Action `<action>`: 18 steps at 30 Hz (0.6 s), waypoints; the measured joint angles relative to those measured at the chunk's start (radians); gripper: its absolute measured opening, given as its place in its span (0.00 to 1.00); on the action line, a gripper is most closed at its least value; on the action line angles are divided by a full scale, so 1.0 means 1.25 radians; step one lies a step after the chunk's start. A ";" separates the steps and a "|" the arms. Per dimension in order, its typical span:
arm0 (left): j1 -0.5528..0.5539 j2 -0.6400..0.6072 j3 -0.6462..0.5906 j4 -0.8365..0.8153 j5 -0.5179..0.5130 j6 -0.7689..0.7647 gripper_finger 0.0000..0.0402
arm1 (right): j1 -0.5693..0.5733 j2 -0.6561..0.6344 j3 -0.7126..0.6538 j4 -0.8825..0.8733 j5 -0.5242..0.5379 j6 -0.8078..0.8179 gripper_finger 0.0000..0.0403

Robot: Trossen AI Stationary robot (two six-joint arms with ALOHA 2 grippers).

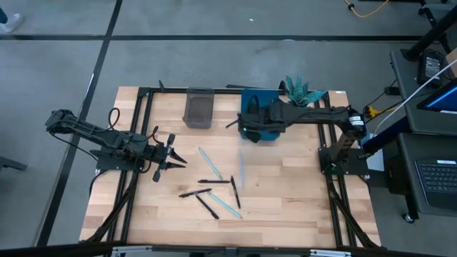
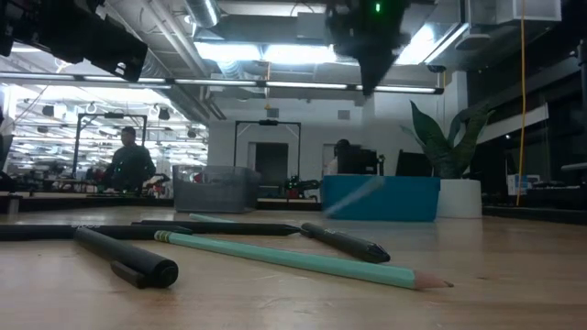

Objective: Sort pens & pencils
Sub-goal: Put the blue pencil into the blue bin

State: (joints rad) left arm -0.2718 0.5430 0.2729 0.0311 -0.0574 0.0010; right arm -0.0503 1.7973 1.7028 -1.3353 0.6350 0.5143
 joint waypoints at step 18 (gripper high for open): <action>0.000 0.000 0.000 -0.001 0.000 0.001 0.16 | 0.026 0.002 -0.138 0.219 -0.219 -0.065 0.01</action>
State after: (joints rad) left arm -0.2714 0.5430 0.2729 0.0299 -0.0578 0.0017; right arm -0.0179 1.7992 1.5299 -1.0615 0.3614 0.4335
